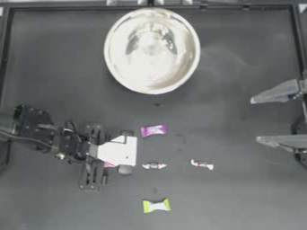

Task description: Put candies in bowl

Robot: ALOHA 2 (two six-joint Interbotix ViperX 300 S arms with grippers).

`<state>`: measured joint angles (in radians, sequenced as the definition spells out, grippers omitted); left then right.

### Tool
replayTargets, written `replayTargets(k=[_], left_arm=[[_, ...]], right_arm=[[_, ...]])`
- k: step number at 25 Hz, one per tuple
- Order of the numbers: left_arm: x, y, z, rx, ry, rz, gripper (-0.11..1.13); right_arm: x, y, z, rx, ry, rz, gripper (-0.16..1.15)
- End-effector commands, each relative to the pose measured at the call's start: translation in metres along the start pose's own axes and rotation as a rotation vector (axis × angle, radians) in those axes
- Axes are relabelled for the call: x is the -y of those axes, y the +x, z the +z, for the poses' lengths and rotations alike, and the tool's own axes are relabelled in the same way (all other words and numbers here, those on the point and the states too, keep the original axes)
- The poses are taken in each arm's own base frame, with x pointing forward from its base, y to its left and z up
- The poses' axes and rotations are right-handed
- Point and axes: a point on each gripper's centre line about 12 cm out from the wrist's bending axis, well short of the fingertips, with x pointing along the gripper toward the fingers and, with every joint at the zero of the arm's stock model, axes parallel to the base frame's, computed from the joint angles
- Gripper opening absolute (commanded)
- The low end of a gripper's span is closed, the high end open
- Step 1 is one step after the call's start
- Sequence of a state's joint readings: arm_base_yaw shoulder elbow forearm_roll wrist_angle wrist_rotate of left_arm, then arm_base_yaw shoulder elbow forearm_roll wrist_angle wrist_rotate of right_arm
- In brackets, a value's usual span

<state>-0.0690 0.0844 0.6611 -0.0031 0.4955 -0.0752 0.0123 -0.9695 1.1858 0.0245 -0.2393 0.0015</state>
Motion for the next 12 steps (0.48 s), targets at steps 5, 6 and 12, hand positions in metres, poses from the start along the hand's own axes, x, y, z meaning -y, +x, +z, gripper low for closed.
replayTargets(k=[5, 6, 12], left_arm=[[0.0007, -0.0061, 0.009, 0.028, -0.001, -0.002, 0.65], [0.0007, -0.0046, 0.0084, 0.023, -0.003, -0.003, 0.61], [0.0026, -0.0006, 0.0063, 0.008, 0.006, -0.002, 0.51]], right_arm=[[-0.0003, 0.001, 0.005, 0.017, 0.003, 0.001, 0.99], [-0.0006, 0.0007, 0.0053, 0.018, 0.003, 0.003, 0.99], [-0.0005, -0.0037, 0.0101, 0.04, 0.002, 0.002, 0.99]])
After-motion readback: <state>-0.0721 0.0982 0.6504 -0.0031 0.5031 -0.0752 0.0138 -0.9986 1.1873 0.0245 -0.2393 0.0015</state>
